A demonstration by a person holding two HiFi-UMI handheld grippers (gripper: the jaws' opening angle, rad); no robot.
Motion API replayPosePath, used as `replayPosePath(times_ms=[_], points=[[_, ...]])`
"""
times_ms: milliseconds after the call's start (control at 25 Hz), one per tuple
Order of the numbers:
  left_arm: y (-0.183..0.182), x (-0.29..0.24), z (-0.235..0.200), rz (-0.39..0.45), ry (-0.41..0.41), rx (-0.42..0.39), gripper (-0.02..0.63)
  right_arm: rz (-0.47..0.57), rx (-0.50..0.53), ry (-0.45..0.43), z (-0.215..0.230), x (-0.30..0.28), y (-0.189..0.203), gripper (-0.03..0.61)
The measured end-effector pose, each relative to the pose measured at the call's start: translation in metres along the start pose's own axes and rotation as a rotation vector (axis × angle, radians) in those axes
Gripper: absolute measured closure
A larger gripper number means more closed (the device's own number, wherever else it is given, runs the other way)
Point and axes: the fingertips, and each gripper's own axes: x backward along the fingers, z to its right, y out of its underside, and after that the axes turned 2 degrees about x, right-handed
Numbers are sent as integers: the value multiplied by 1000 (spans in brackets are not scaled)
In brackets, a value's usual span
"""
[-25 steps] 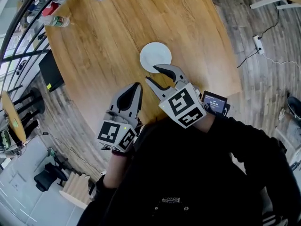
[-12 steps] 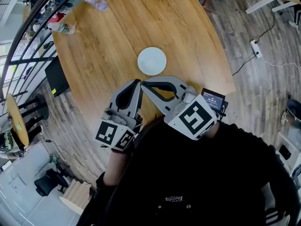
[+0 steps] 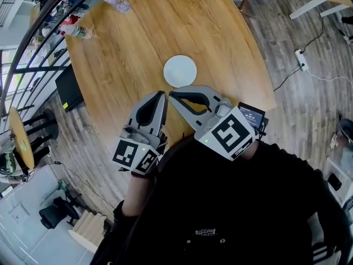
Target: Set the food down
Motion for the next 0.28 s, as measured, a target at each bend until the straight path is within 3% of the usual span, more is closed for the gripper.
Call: replayPosePath(times_ms=[280], points=[[3, 5, -6, -1, -6, 17, 607, -9, 24, -2, 0, -6, 2, 561]])
